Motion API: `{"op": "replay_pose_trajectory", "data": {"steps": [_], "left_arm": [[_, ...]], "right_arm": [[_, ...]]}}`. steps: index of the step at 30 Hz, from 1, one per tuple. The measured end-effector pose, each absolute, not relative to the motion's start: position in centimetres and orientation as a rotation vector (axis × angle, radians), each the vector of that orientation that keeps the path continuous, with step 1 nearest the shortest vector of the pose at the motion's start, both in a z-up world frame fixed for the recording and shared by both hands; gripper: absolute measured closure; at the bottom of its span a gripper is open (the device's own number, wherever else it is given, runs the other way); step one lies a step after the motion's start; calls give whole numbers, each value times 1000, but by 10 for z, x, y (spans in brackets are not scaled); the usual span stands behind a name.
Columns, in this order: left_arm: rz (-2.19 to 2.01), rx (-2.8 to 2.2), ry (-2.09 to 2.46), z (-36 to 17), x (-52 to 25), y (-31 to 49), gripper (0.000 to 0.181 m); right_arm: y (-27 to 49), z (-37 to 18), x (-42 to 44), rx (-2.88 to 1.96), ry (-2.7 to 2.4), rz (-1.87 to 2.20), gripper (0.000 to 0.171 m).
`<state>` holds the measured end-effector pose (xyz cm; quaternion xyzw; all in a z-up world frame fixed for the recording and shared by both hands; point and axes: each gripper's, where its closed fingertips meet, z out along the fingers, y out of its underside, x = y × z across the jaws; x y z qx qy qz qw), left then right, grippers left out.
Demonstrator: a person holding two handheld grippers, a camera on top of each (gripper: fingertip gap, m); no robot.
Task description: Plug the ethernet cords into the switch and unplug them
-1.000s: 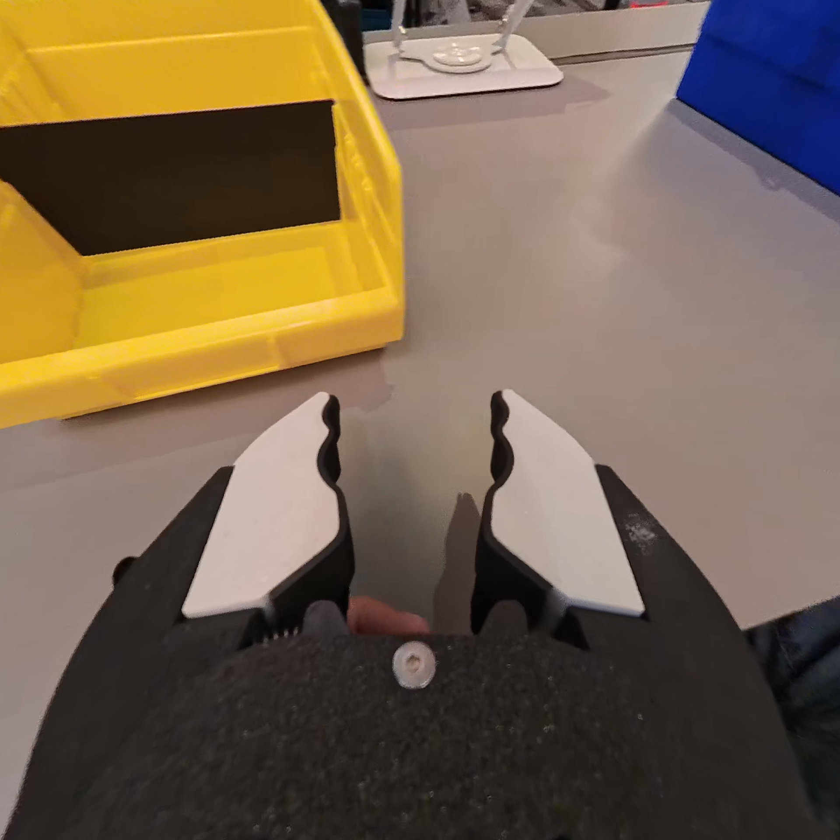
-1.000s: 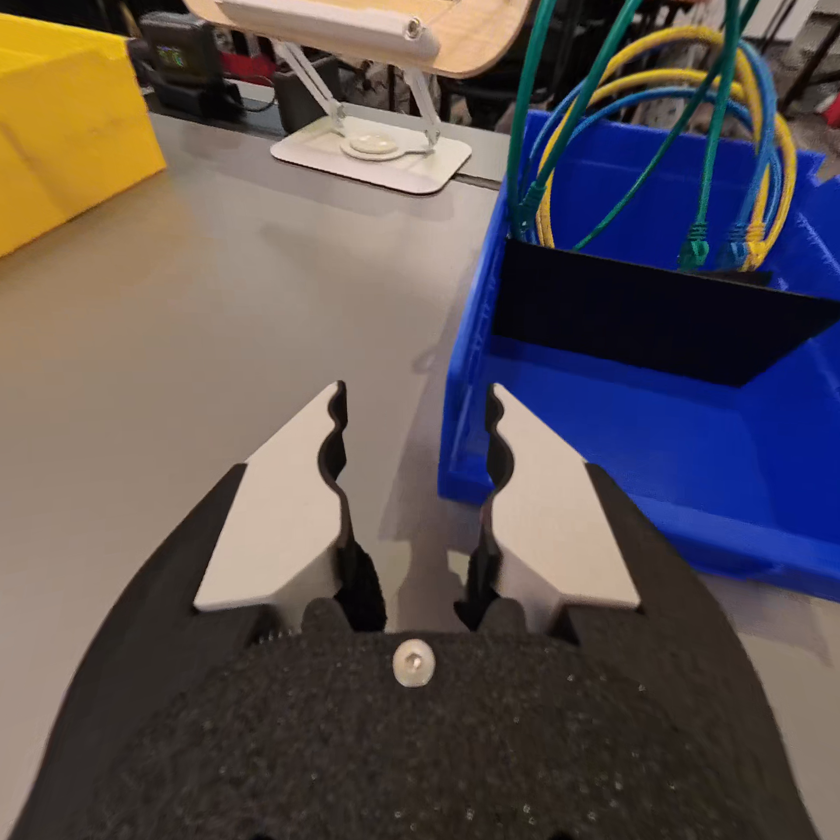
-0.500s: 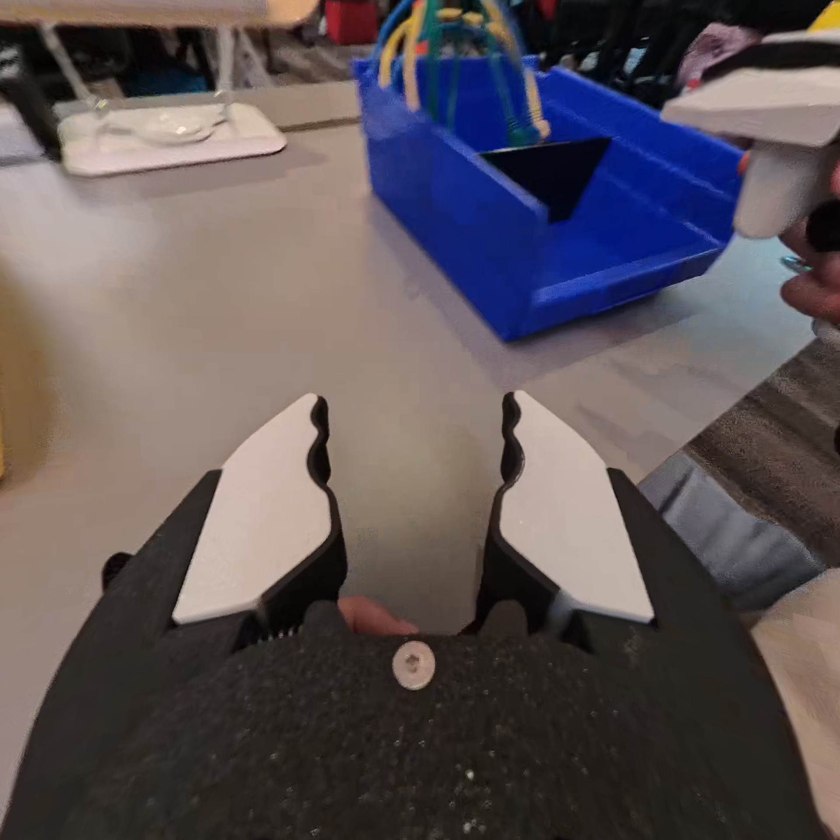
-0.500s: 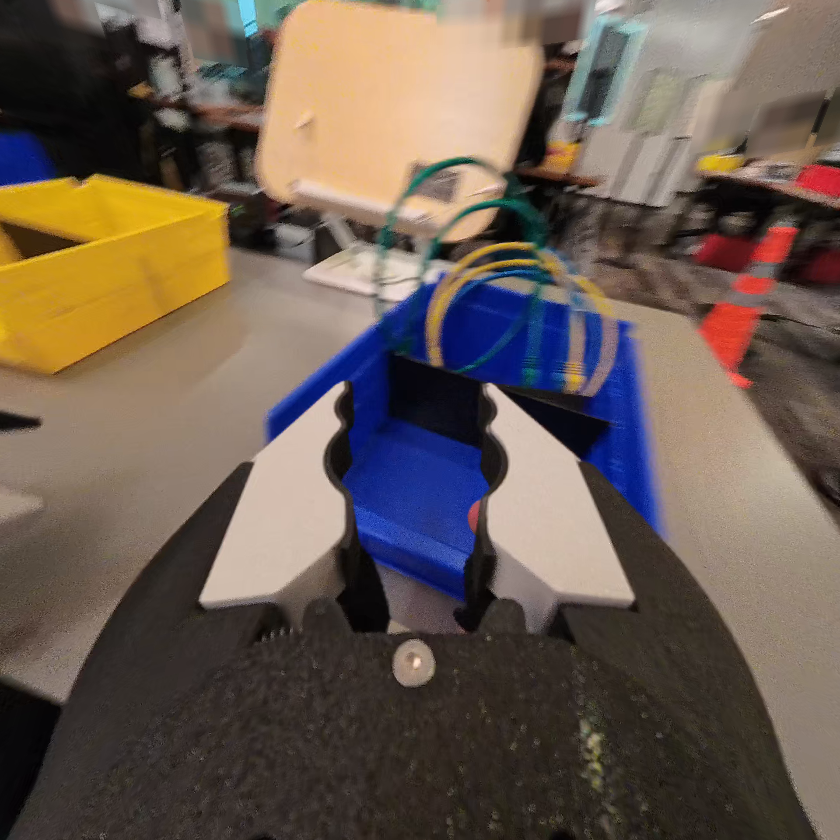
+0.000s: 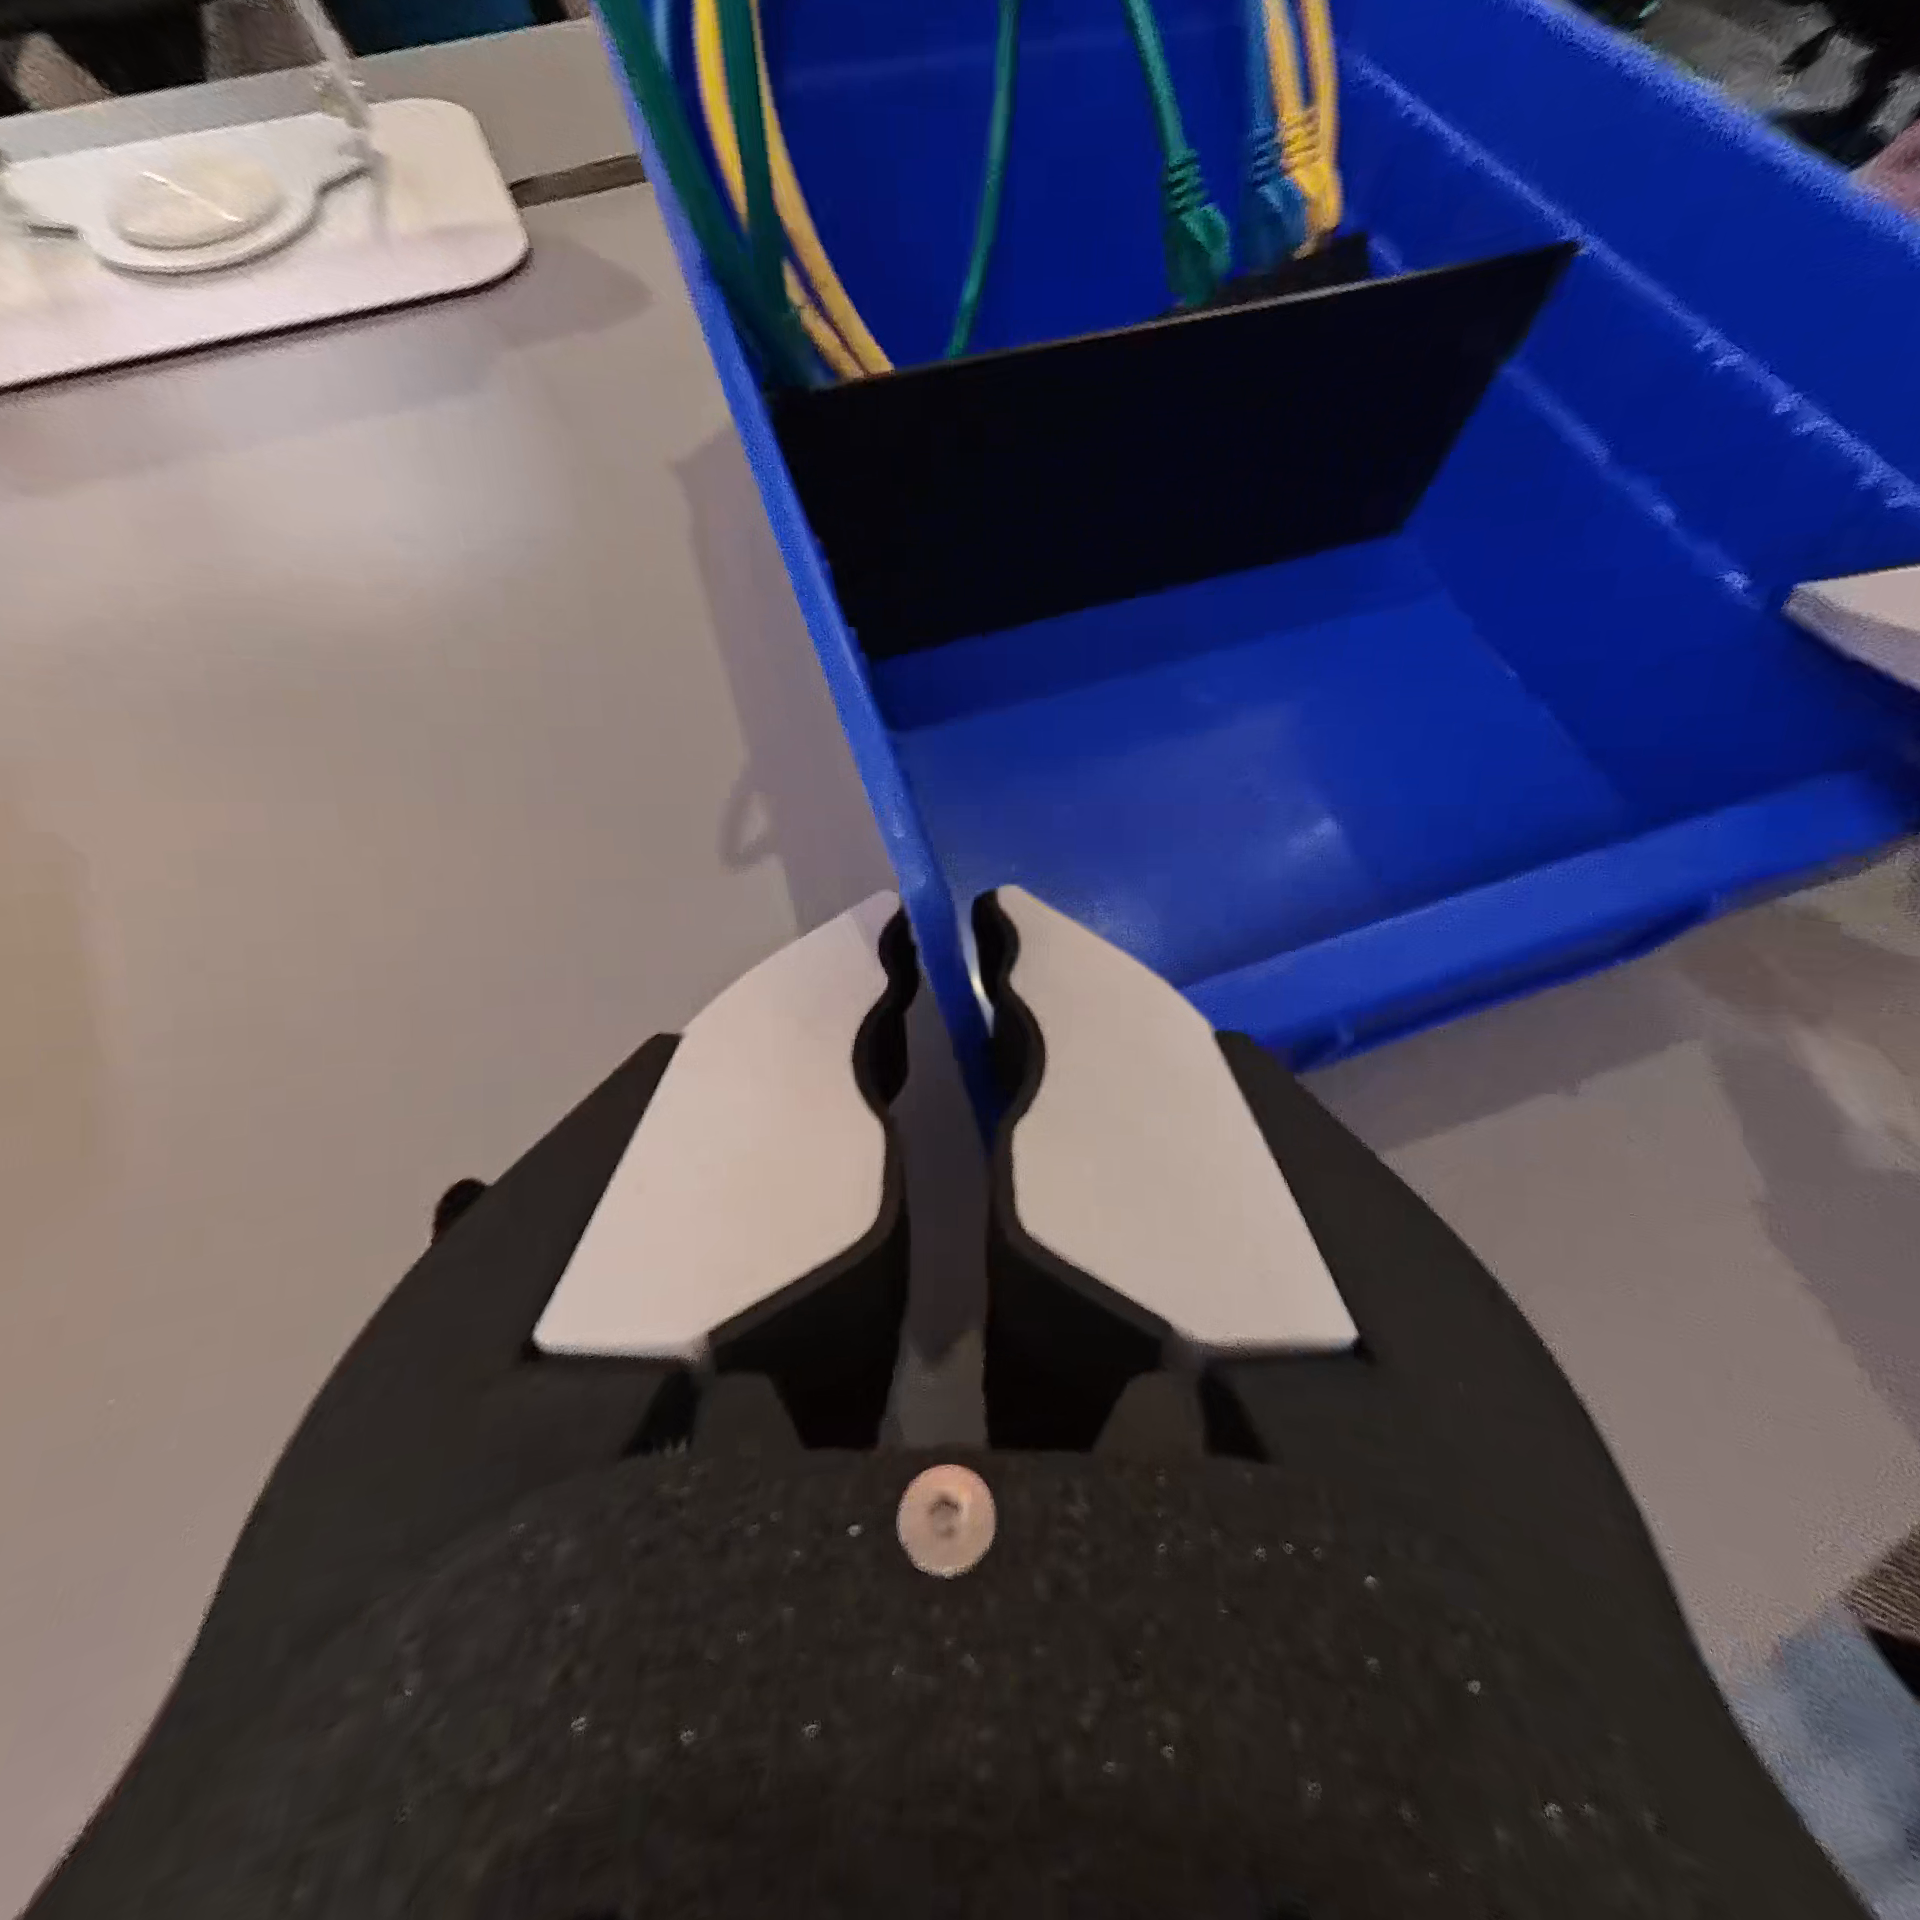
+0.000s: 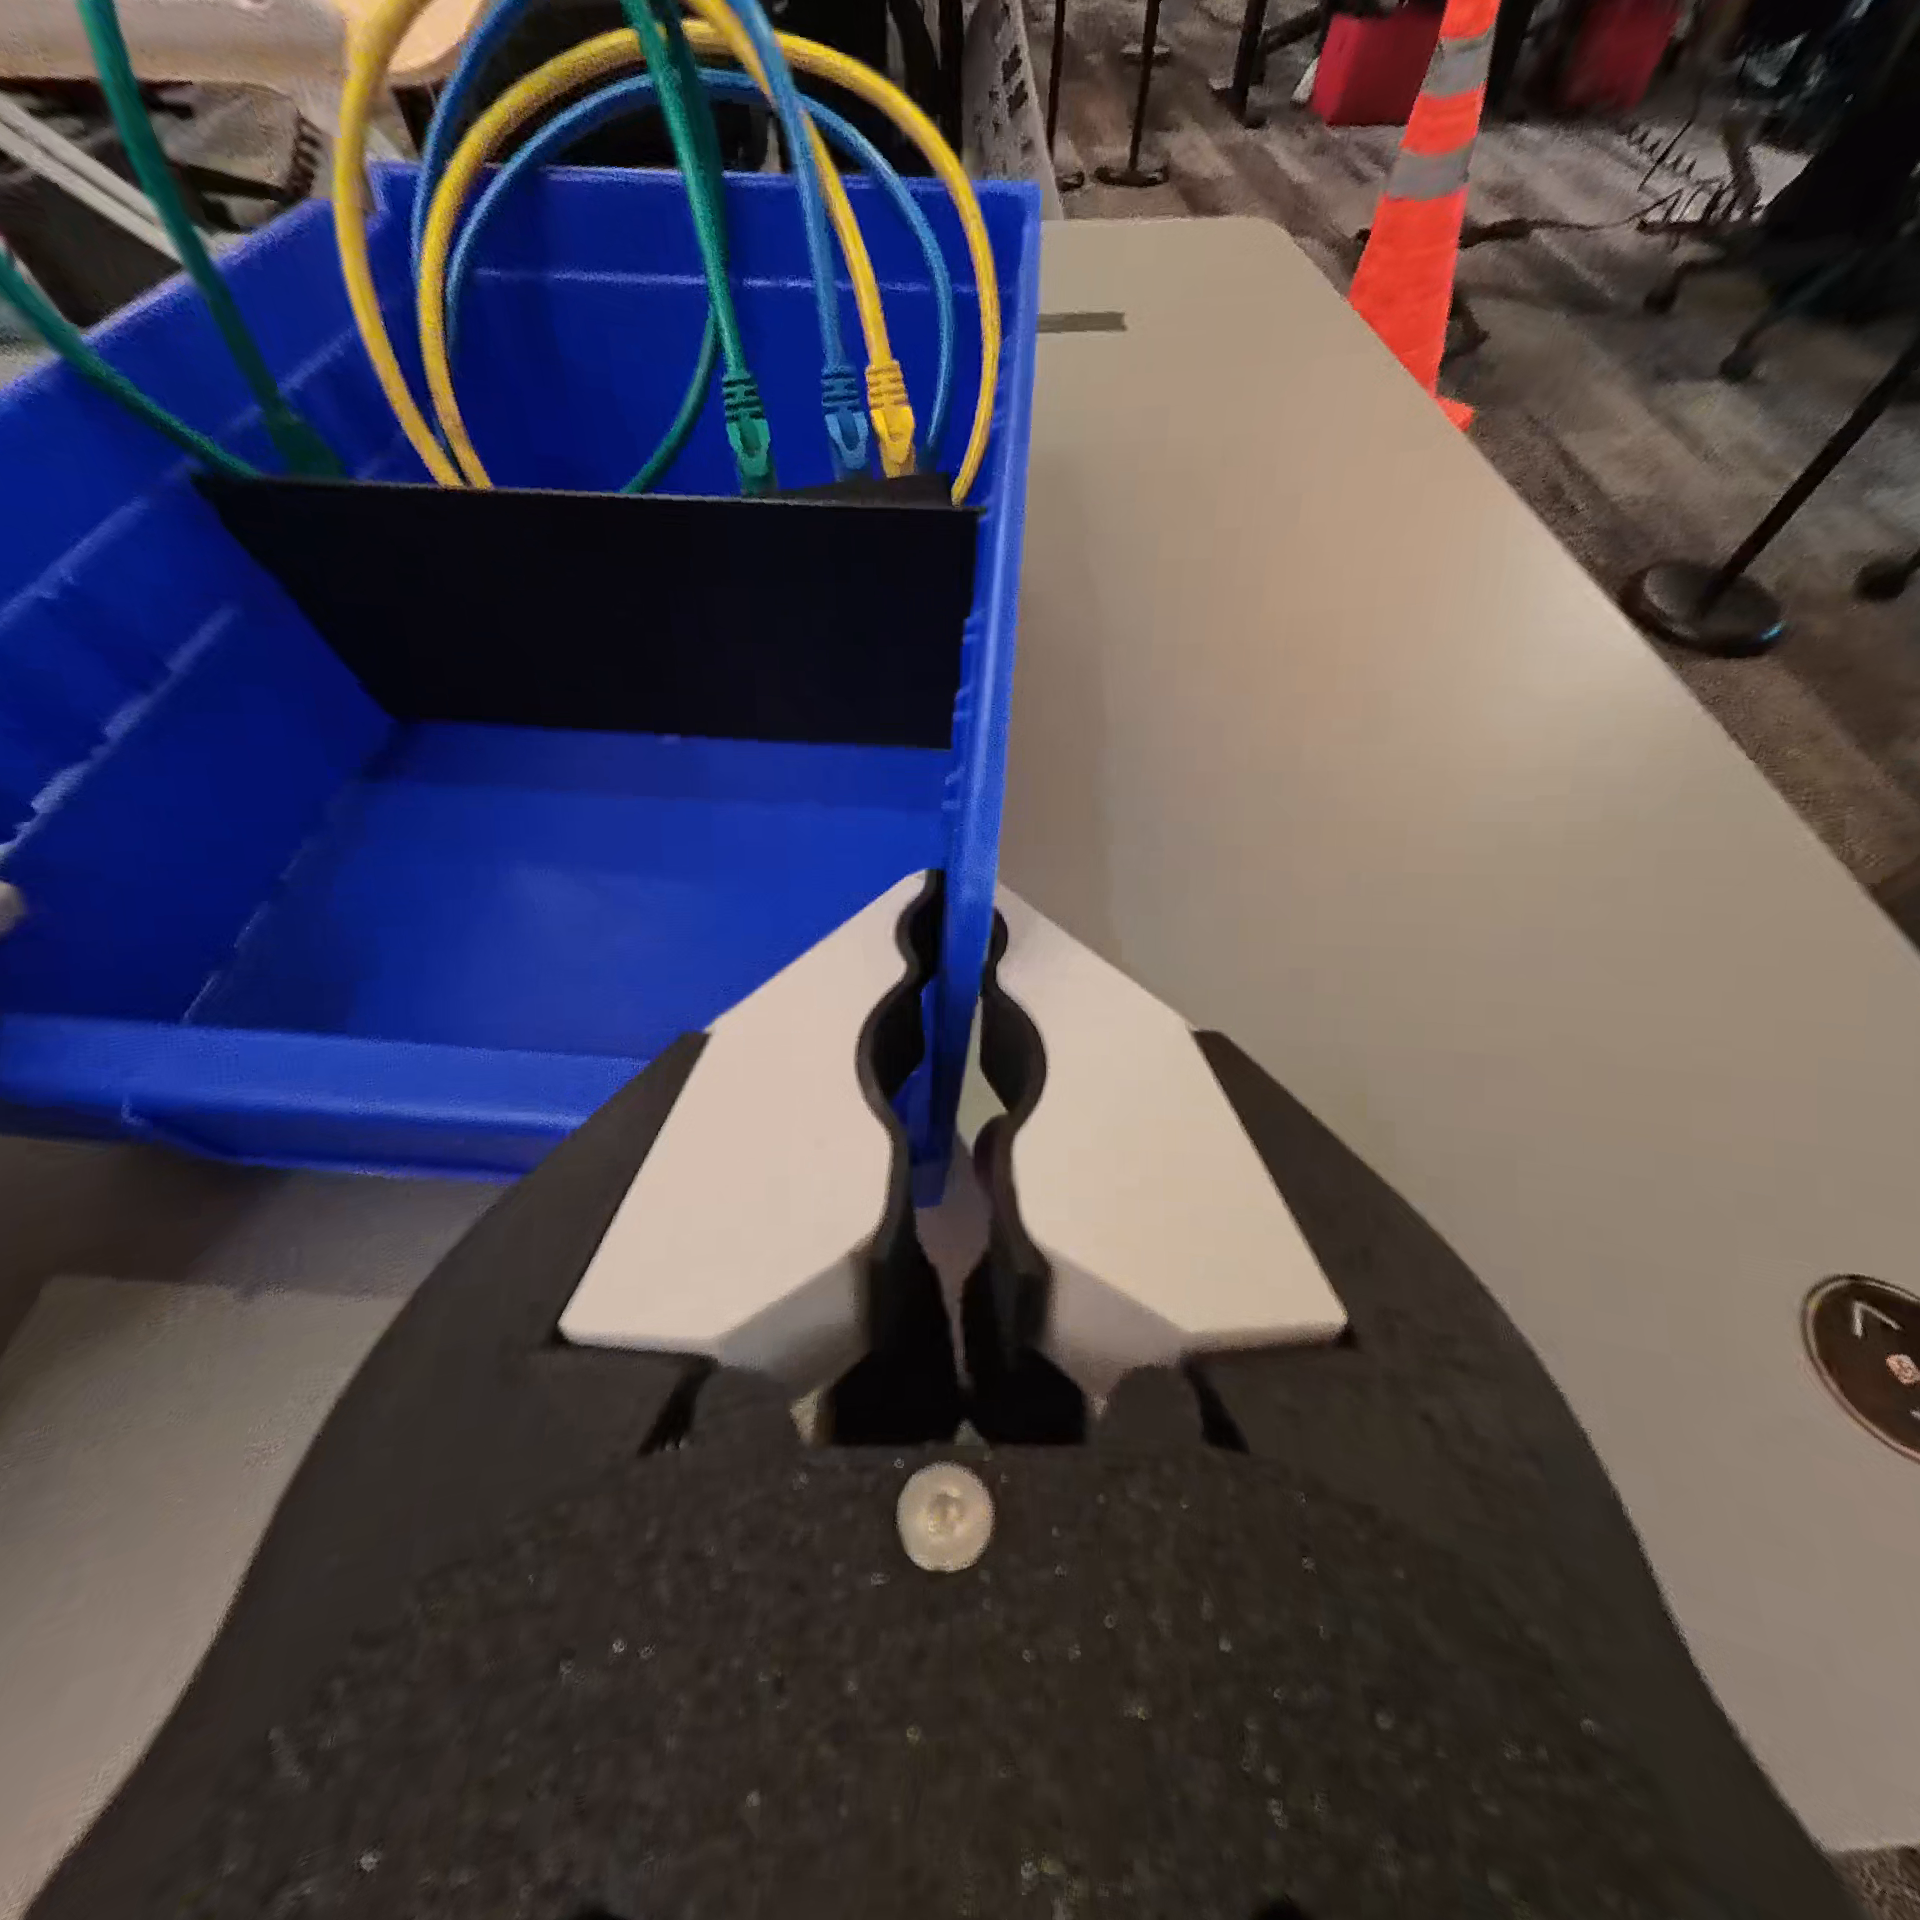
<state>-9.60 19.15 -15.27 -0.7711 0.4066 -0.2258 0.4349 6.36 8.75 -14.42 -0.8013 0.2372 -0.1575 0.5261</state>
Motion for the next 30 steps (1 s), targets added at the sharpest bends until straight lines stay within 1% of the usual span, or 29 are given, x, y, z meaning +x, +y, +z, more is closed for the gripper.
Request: {"op": "replay_pose_trajectory", "data": {"steps": [3, 9, 12, 15, 17, 20, 21, 22, 23, 26, 28, 30], "left_arm": [[-491, -1834, 959, -139, -123, 210, 177], [-378, -1778, 835, -117, -210, 262, 178], [-336, -1787, 790, -115, -242, 292, 178], [-316, -1808, 786, -124, -256, 312, 178], [-335, -1853, 818, -137, -257, 316, 177], [-425, -1897, 840, -149, -255, 313, 174], [-492, -1917, 844, -149, -252, 307, 167], [-555, -1939, 838, -147, -250, 302, 155], [-611, -1948, 812, -141, -251, 298, 150], [-756, -1889, 681, -108, -268, 290, 142], [-675, -1836, 609, -94, -305, 296, 142], [-333, -1804, 526, -92, -373, 323, 145]], "right_arm": [[103, -135, 38, -1917, 543, -400, 170], [172, -110, -36, -1840, 379, -367, 170], [213, -112, -64, -1840, 343, -327, 170], [239, -124, -76, -1864, 323, -287, 170], [243, -140, -79, -1921, 320, -251, 169], [244, -144, -79, -1925, 316, -203, 167], [244, -144, -79, -1933, 301, -187, 167], [243, -144, -80, -1936, 285, -159, 165], [240, -141, -81, -1925, 275, -127, 164], [218, -127, -90, -1871, 222, -45, 147], [201, -118, -98, -1842, 170, -38, 147], [193, -106, -107, -1792, 130, -40, 148]]}}
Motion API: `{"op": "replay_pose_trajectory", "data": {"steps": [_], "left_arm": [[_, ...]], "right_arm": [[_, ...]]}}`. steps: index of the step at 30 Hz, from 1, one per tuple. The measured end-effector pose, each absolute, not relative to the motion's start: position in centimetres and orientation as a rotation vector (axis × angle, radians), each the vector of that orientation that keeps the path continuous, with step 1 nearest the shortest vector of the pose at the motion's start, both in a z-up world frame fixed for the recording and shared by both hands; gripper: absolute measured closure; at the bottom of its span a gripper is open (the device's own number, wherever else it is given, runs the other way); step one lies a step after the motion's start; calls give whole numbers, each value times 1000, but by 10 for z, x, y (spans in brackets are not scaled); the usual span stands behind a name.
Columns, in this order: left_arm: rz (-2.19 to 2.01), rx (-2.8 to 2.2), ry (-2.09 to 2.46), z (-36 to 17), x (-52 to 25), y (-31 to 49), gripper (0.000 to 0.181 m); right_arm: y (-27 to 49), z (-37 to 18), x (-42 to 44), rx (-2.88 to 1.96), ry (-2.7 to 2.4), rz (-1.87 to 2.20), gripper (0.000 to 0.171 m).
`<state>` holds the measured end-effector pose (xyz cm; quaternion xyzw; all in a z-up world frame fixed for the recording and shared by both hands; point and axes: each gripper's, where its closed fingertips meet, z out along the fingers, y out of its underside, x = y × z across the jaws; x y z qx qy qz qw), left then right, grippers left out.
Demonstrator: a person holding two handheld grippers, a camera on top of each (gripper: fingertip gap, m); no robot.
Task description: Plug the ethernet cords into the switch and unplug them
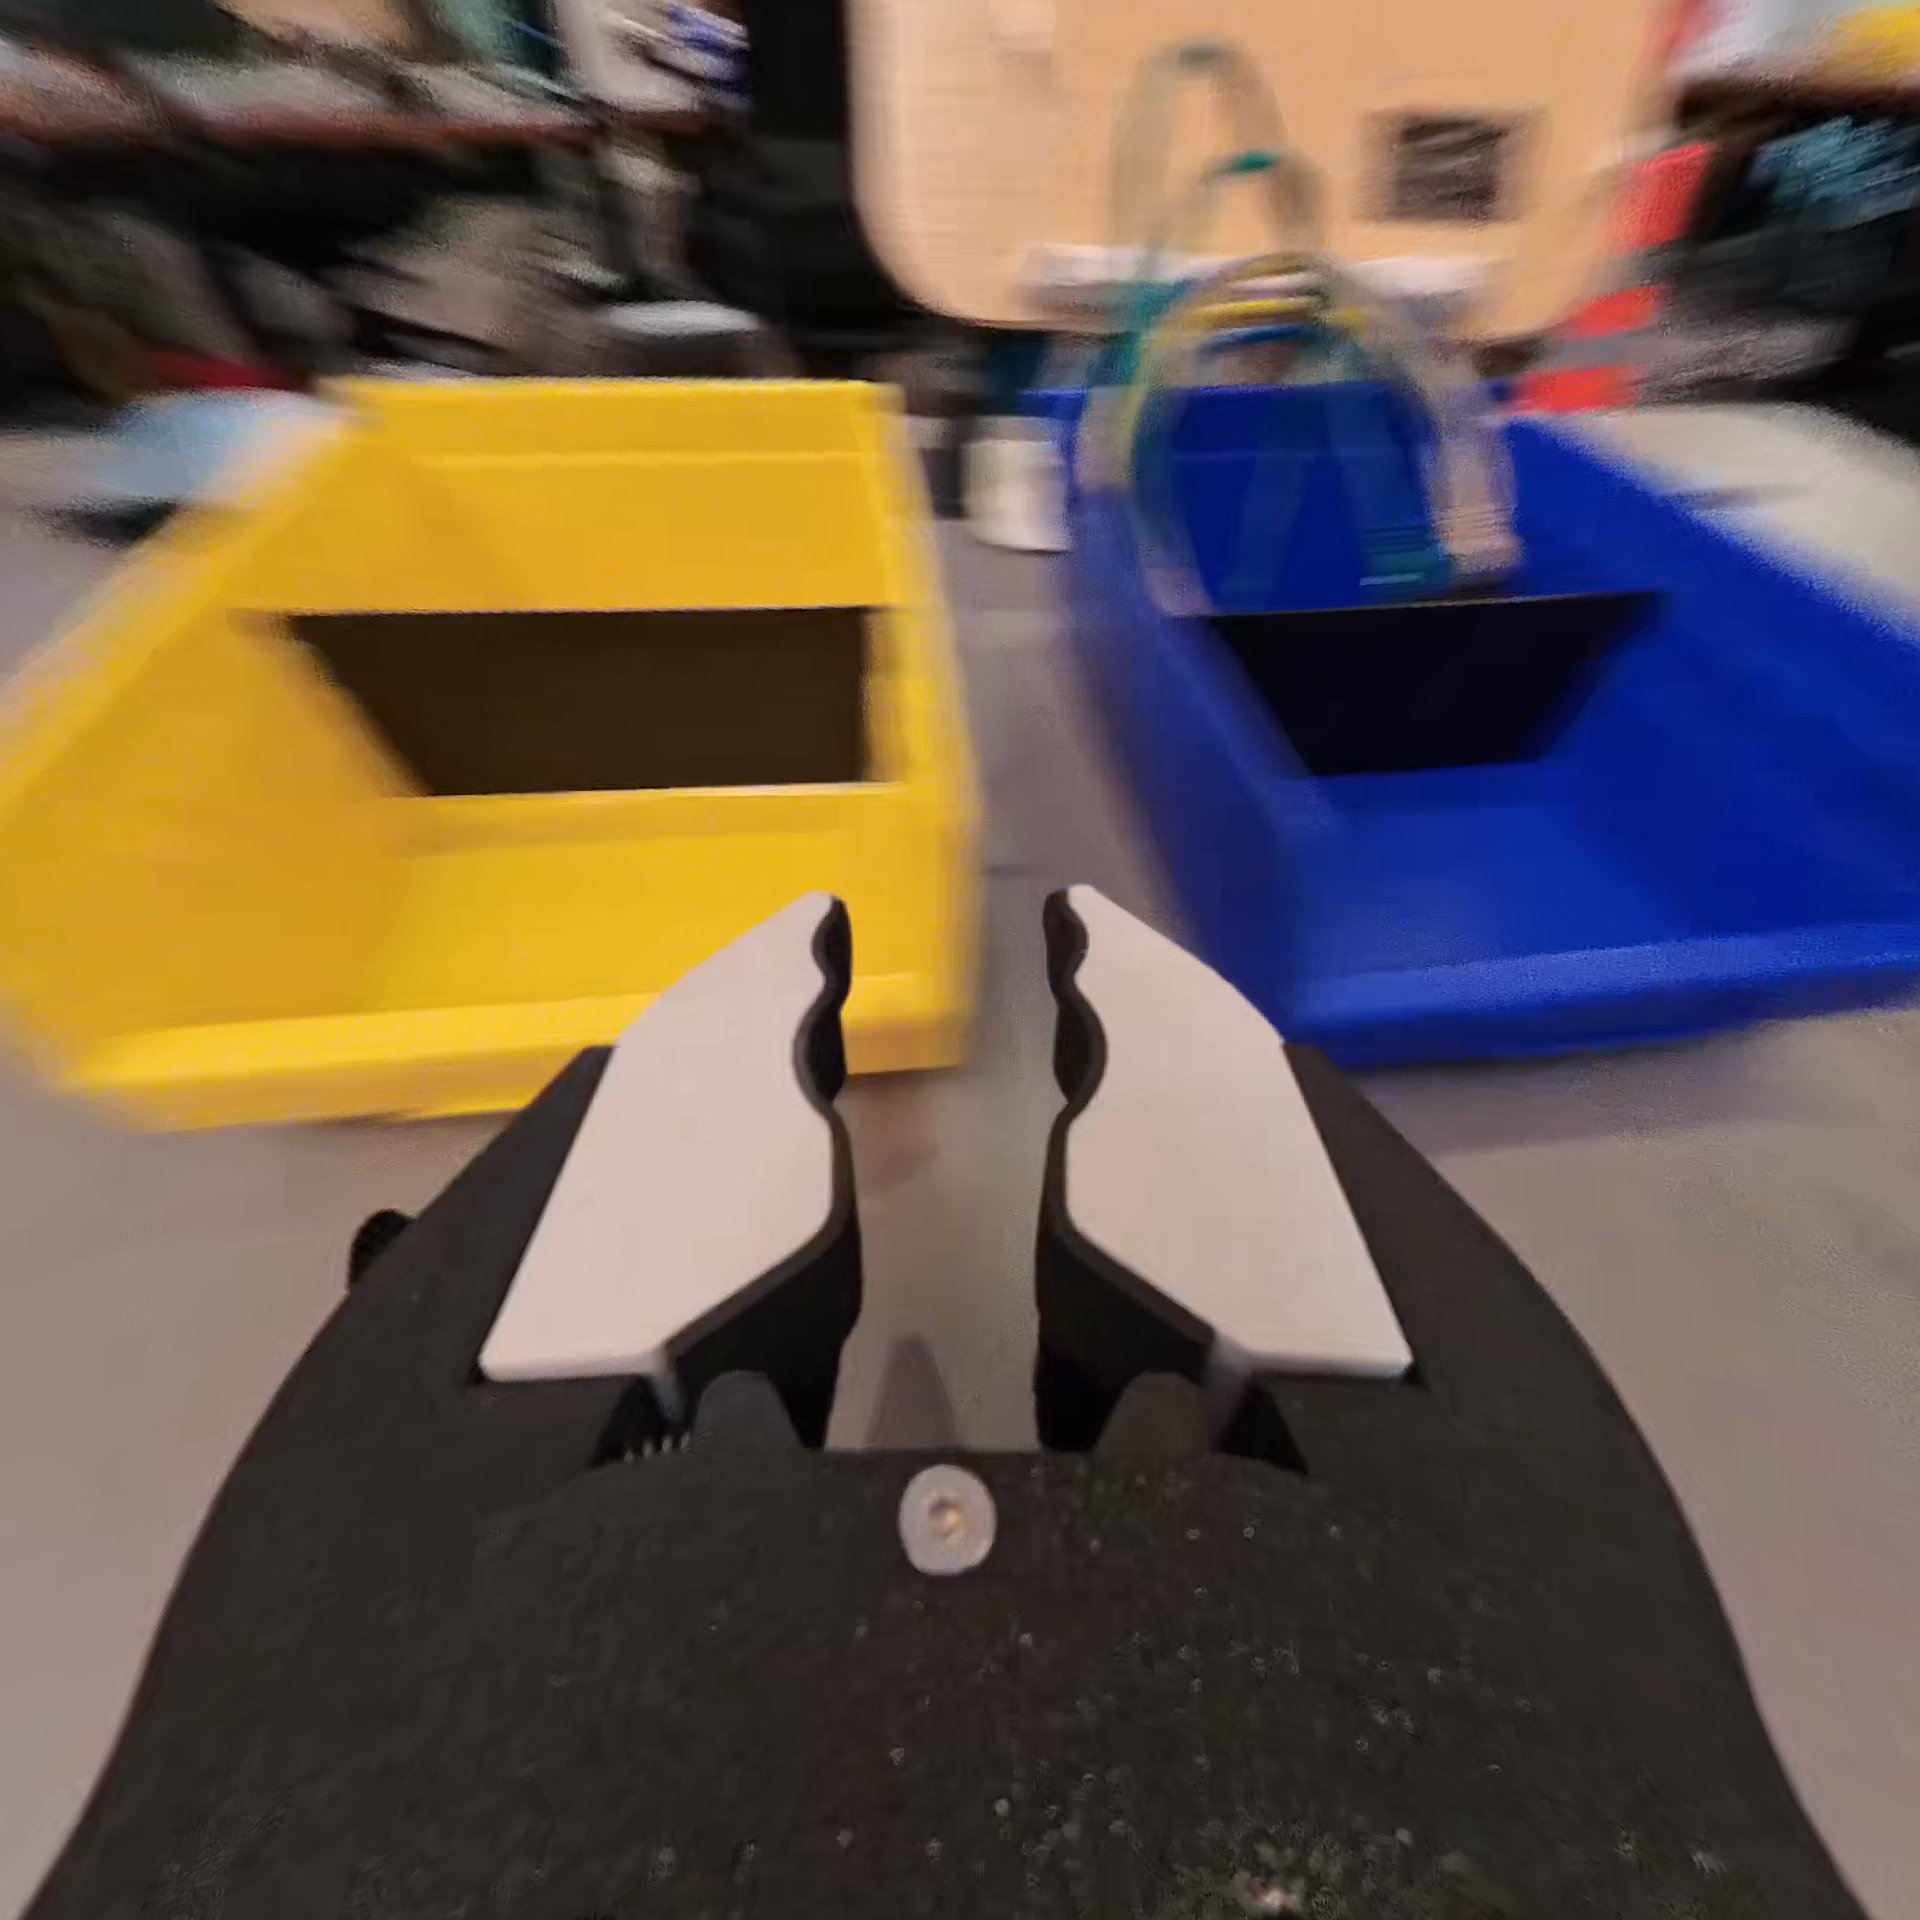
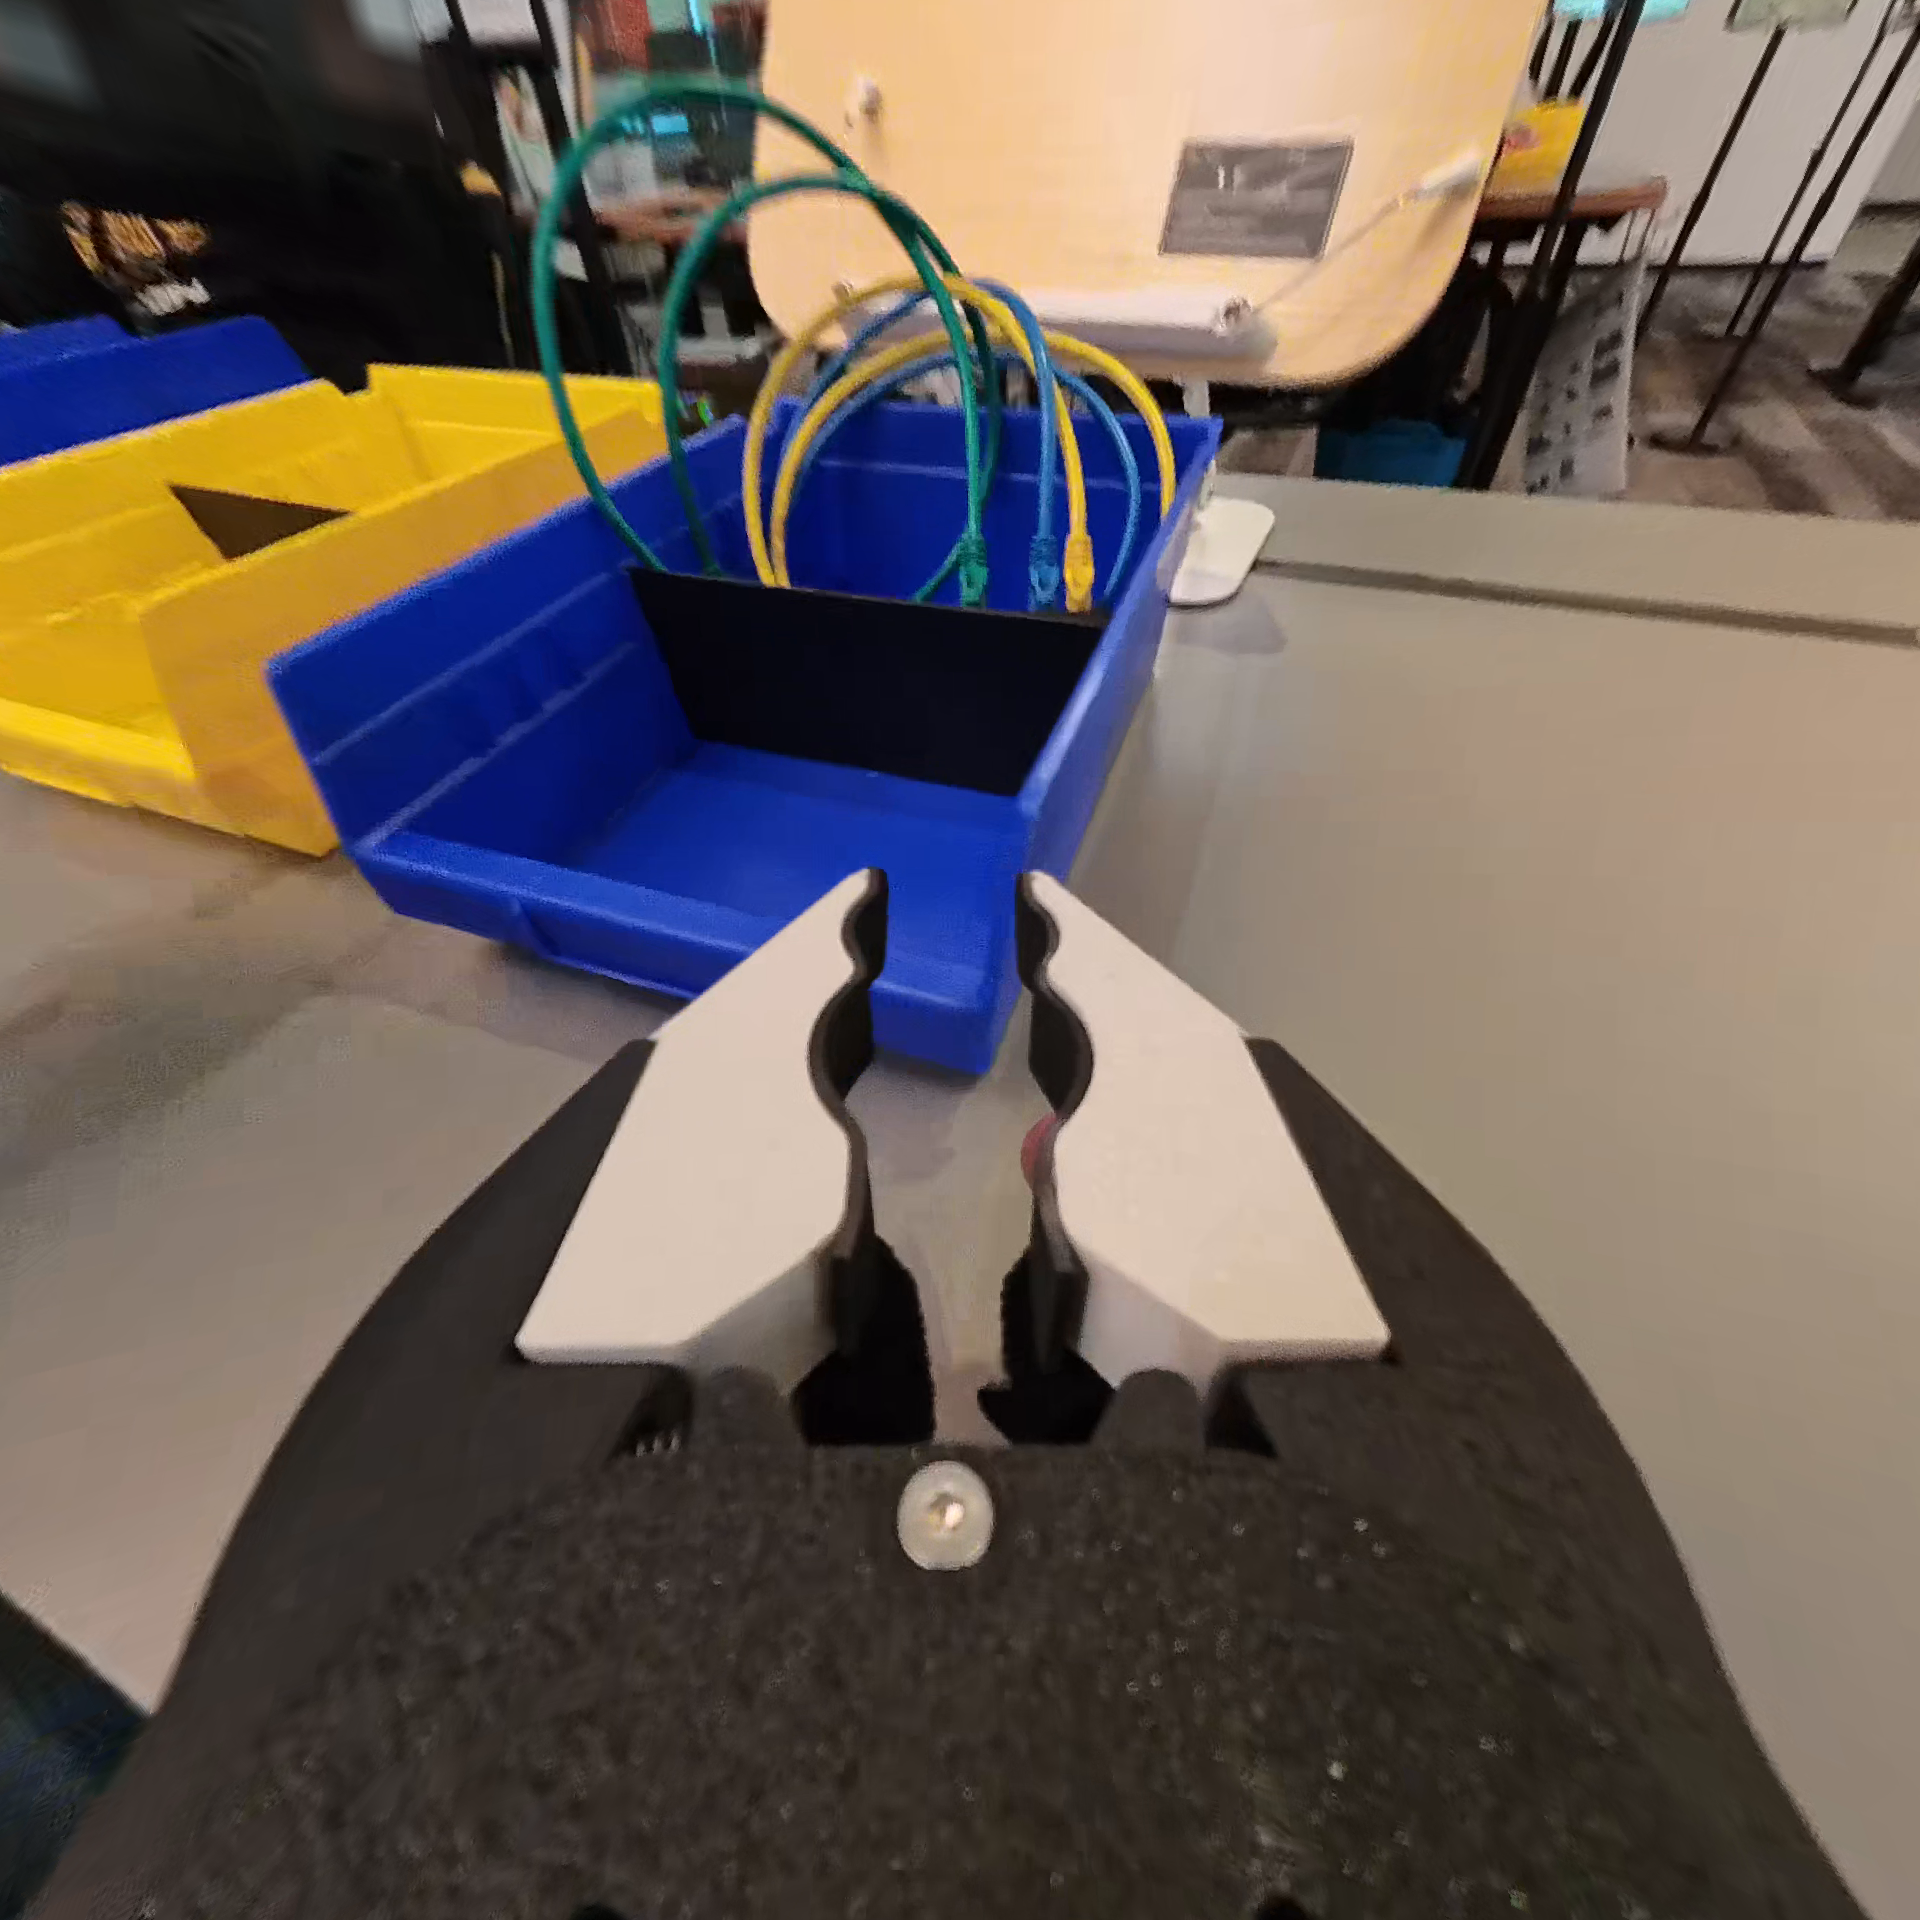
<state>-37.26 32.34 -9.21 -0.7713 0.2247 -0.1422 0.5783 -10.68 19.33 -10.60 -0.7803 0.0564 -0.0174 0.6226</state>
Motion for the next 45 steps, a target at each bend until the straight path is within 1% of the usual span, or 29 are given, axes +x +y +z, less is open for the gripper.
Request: {"op": "replay_pose_trajectory", "data": {"steps": [2, 4, 6, 8, 9, 11, 13, 14, 15, 16, 20, 23, 25, 27, 28, 29, 30, 32, 34, 35, 38, 41, 45], "left_arm": [[-173, -1808, 406, -92, -439, 354, 146], [-314, -1828, 363, -98, -474, 381, 138], [-465, -1876, 440, -117, -488, 397, 136], [-451, -1891, 423, -125, -504, 415, 128], [-426, -1894, 410, -124, -509, 424, 132], [-425, -1890, 376, -121, -513, 444, 129], [-411, -1901, 412, -125, -509, 460, 133], [-371, -1905, 460, -130, -508, 465, 141], [-343, -1893, 515, -132, -505, 466, 165], [-340, -1887, 554, -132, -502, 463, 179], [-376, -2018, 560, -135, -505, 431, 177], [-334, -2050, 478, -136, -519, 399, 178], [-275, -2065, 509, -137, -522, 374, 178], [-216, -2094, 539, -138, -524, 350, 178], [-190, -2098, 538, -138, -524, 338, 177], [-173, -2099, 530, -138, -524, 327, 177], [-158, -2100, 523, -138, -523, 316, 177], [-71, -2089, 530, -137, -519, 298, 176], [10, -2052, 556, -132, -511, 281, 175], [34, -2011, 548, -125, -505, 273, 175], [136, -1824, 495, -91, -489, 254, 174], [127, -1632, 422, -43, -466, 236, 174], [39, -1399, 407, 40, -419, 219, 175]], "right_arm": [[190, -90, -113, -1729, 188, -2, 150], [186, -64, -145, -1647, 185, 184, 150], [181, -51, -192, -1600, 62, 294, 155], [177, -63, -242, -1633, -97, 324, 155], [176, -74, -265, -1657, -163, 331, 154], [171, -96, -310, -1702, -296, 389, 154], [167, -105, -343, -1722, -410, 439, 153], [168, -104, -356, -1708, -467, 453, 152], [173, -103, -366, -1695, -522, 450, 152], [180, -104, -371, -1704, -565, 424, 150], [224, -116, -368, -1835, -554, 337, 150], [259, -123, -350, -1887, -383, 274, 138], [274, -127, -343, -1881, -292, 244, 116], [285, -133, -337, -1870, -235, 181, 104], [287, -136, -338, -1870, -220, 180, 102], [287, -139, -342, -1896, -225, 213, 110], [286, -143, -344, -1927, -222, 226, 127], [284, -142, -332, -1944, -163, 160, 154], [283, -140, -318, -1953, -193, 13, 166], [281, -135, -312, -1947, -183, -1, 169], [272, -107, -298, -1873, -142, 51, 169], [259, -46, -274, -1699, -76, 26, 169], [229, 49, -228, -1489, -45, -61, 169]]}}
